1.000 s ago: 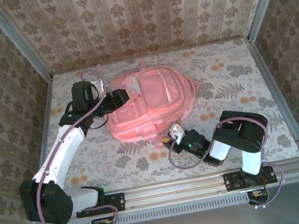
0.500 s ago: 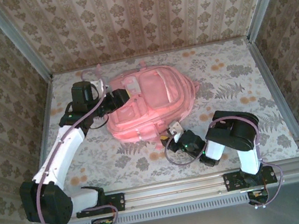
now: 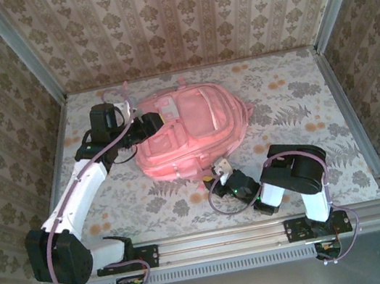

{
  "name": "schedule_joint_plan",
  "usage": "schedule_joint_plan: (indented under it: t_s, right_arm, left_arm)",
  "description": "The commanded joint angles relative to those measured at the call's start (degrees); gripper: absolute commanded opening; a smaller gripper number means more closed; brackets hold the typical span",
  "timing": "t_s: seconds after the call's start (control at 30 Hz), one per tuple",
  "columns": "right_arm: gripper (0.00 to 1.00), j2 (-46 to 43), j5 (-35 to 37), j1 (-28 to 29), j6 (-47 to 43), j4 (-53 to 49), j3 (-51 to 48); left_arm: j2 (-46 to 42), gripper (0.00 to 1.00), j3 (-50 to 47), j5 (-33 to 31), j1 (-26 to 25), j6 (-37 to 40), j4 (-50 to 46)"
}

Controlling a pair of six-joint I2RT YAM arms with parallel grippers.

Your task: Pack the student bag

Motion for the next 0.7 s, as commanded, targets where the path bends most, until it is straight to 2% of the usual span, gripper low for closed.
schedule_joint_plan:
  t_s: [0.0, 0.17, 0.5, 0.57, 0.67]
  right_arm:
    - [0.49, 2.3, 2.6, 0.0, 2.0, 1.3, 0.8]
    - [0.49, 4.4, 2.2, -1.0, 3.4, 1.3, 2.2]
    - [0.49, 5.2, -2.2, -3.1, 0.8, 0.9, 5.7]
    - [0.47, 5.2, -3.4, -3.4, 0.6, 0.9, 6.0]
    - [0.38, 5.3, -5.2, -3.4, 0.1, 0.9, 6.2]
  left_arm:
    - [-0.7, 0.56, -0.6, 1.1, 0.4, -0.6, 1.6]
    - [-0.8, 0.56, -0.7, 1.1, 0.4, -0.7, 1.6]
    - [-0.4, 0.56, -0.8, 1.1, 0.4, -0.7, 1.9]
    - [-0.2, 0.56, -0.8, 1.1, 0.4, -0.8, 1.9]
    - [0.0, 0.56, -0.8, 2.7, 0.4, -0.8, 2.0]
